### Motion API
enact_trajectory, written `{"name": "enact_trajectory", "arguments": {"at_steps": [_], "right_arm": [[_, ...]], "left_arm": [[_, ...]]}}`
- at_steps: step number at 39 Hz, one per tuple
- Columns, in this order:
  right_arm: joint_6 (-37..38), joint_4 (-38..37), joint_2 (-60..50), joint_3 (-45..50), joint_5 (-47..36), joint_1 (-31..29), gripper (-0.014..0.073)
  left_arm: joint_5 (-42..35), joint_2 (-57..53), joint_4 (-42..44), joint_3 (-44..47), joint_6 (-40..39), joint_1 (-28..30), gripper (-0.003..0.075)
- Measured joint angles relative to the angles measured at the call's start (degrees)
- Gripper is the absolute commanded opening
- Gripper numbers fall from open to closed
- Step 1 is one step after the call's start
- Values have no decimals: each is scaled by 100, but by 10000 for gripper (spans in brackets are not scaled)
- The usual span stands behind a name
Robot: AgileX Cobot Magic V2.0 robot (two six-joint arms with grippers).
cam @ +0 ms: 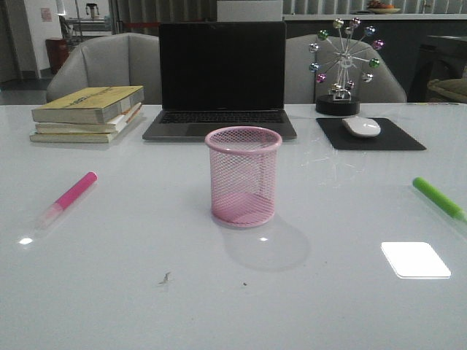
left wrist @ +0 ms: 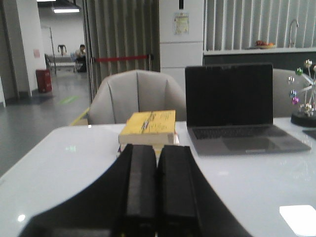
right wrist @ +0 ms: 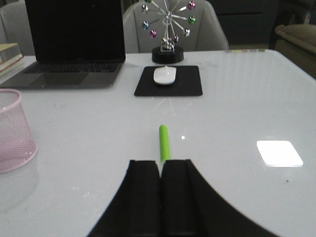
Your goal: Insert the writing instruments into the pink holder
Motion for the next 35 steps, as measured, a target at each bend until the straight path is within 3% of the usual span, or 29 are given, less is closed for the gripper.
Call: {"name": "enact_trajectory", "arguments": {"at_steps": [8, 14, 19, 26, 35], "right_arm": [[0, 2, 0, 0, -1185, 0, 22], [0, 2, 0, -476, -1223, 0, 42], [0, 2, 0, -1380, -580, 0, 216], [0, -171, 84, -2226, -134, 0, 465], [0, -224, 842, -2771, -109, 0, 500]], "left_arm": [[-1273, 0, 0, -11, 0, 0, 107], [-1044, 0, 0, -510, 0, 0, 226], [-573, 0, 0, -1212, 0, 0, 335], [-215, 0, 0, -1778, -2, 0, 342], [108, 0, 0, -2161, -2, 0, 342]]}}
